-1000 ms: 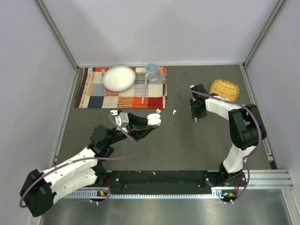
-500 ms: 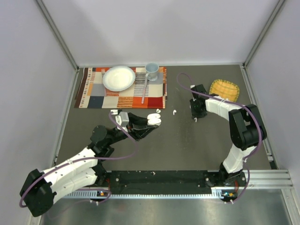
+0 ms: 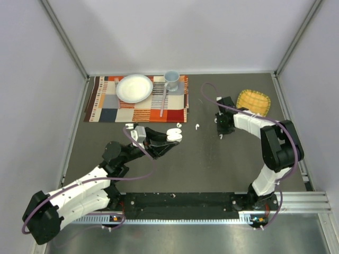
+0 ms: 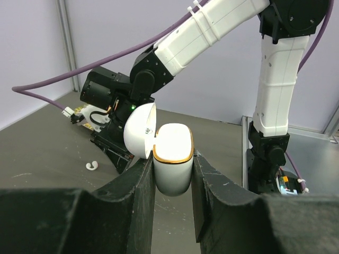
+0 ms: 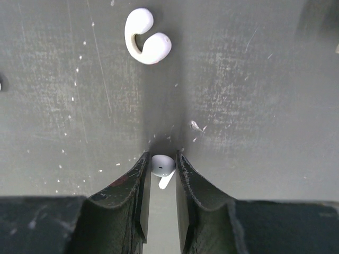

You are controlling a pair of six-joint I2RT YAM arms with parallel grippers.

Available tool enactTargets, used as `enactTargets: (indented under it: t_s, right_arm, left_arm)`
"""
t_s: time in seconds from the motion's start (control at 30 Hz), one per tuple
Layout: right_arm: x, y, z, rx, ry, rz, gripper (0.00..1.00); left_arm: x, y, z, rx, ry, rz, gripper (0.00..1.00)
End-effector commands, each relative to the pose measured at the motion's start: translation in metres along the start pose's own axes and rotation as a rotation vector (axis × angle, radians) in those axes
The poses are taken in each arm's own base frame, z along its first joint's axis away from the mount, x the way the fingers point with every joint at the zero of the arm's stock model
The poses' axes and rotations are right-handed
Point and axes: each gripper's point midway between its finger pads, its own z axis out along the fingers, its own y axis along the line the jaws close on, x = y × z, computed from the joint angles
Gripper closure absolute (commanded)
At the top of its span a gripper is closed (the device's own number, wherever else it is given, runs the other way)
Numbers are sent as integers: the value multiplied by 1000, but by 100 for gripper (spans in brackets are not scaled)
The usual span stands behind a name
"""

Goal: Insert the wireless bluetooth earbuds into the charging case
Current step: Pick up the right earbud from the center of the board, then insert the right earbud into the right side groove of the charging case.

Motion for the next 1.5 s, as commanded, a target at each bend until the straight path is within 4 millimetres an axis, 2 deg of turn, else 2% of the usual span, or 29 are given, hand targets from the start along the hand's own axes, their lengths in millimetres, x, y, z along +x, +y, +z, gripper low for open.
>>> enactTargets:
  t_s: [0.0,0.03,0.2,0.27,0.4,0.43,0.53,0.57,0.63,0.67,0.77,0.8,1.07,1.1,1.23,1.27,1.47]
  right_arm:
    - [-9,5,-20,-48,-54,34,87]
    - [-10,5,-23,-52,-62,37,91]
    - [-15,15,-40,-122,-102,47,93]
    - [-16,20,-49,-159,-125,56,100]
    - [-20,34,-73,-236,-214,41,100]
    - [-22,36,-86,-255,-261,39,100]
    - [-26,45,-109,-278,-353,38,100]
    - [-34,41,-126,-262,-431,54,100]
    - [-32,48,-139,-264,-501,50,100]
    - [-39,45,-160,-262,-586,83,100]
    - [-40,47,-181,-301,-689,143,100]
    - [-42,46,-198,-325,-741,156,100]
    - [-52,60,-265,-365,-927,106,100]
    - [-51,68,-275,-393,-948,88,100]
    - [-55,78,-314,-436,-1045,65,100]
    - [-56,77,-320,-432,-1058,73,100]
    - [-53,105,-354,-488,-1113,-15,100]
  left_arm:
    - [-14,-2,4,10,-40,9,100]
    - [-13,-3,4,11,-39,5,100]
    - [-12,-1,5,6,-37,1,100]
    - [-11,-1,5,8,-35,1,100]
    - [-10,0,6,3,-33,-1,100]
    - [-8,1,5,0,-29,-3,100]
    - [-8,2,6,-6,-29,-4,100]
    - [-8,3,6,-9,-30,-4,100]
    - [-8,4,8,-11,-34,-7,100]
    - [-8,5,8,-14,-35,-9,100]
    - [-7,7,9,-21,-35,-15,100]
    - [-5,7,9,-23,-32,-21,100]
    - [-3,12,11,-45,-37,-33,100]
    - [-3,13,10,-49,-38,-34,100]
    - [-1,15,10,-60,-40,-38,100]
    - [-1,15,10,-61,-42,-36,100]
    - [4,16,10,-61,-26,-28,100]
